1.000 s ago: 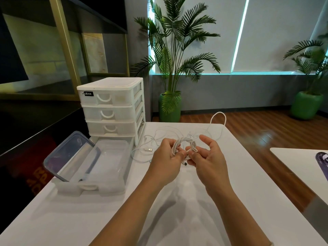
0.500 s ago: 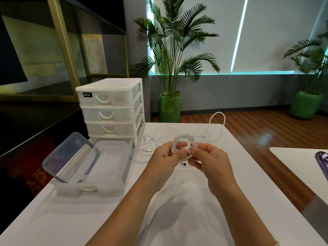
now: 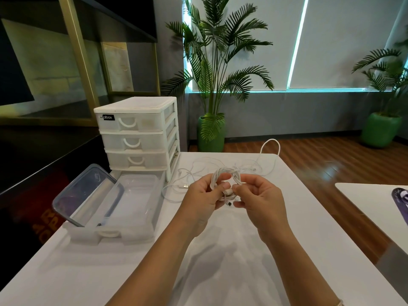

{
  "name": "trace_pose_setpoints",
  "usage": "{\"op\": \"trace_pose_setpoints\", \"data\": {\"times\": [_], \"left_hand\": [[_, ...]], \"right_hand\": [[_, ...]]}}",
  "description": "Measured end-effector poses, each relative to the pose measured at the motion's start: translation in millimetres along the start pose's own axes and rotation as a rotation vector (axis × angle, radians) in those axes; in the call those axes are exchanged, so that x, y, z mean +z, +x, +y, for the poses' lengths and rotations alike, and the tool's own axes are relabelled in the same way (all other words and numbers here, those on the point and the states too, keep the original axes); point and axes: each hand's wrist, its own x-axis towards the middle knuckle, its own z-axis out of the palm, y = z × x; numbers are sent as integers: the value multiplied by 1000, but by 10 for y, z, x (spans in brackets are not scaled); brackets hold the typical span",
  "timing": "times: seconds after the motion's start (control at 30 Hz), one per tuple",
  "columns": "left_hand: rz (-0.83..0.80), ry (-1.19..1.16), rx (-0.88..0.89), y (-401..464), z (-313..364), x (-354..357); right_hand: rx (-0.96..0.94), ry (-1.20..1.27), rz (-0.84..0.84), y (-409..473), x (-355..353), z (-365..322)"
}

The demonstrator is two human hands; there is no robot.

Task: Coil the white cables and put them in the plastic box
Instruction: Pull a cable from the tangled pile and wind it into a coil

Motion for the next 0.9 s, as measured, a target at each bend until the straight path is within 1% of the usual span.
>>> {"op": "trace_pose_setpoints", "data": {"times": [0.13,0.23,0.37,0.47,0.63,0.9], "left_hand": [[34,-3,-3,5,-4,-3],[15,-24,-15,3,6,-13],[-27,-42,-12,7,13,-26],[-23,-76,-36,17,8,-31],[57,-112,-80,30,1,-3],[120,-20,-53,33,6,-1]], "right_hand": [[-15,10,-33,0,6,-4],[-11,55,-38,5,3,-11],[34,126,-19,21,-10,-27],[83,147,-66,24,-8,-28],[130,231,-139,30,-17,-30],[116,217,-197,35,-28,-26]]}}
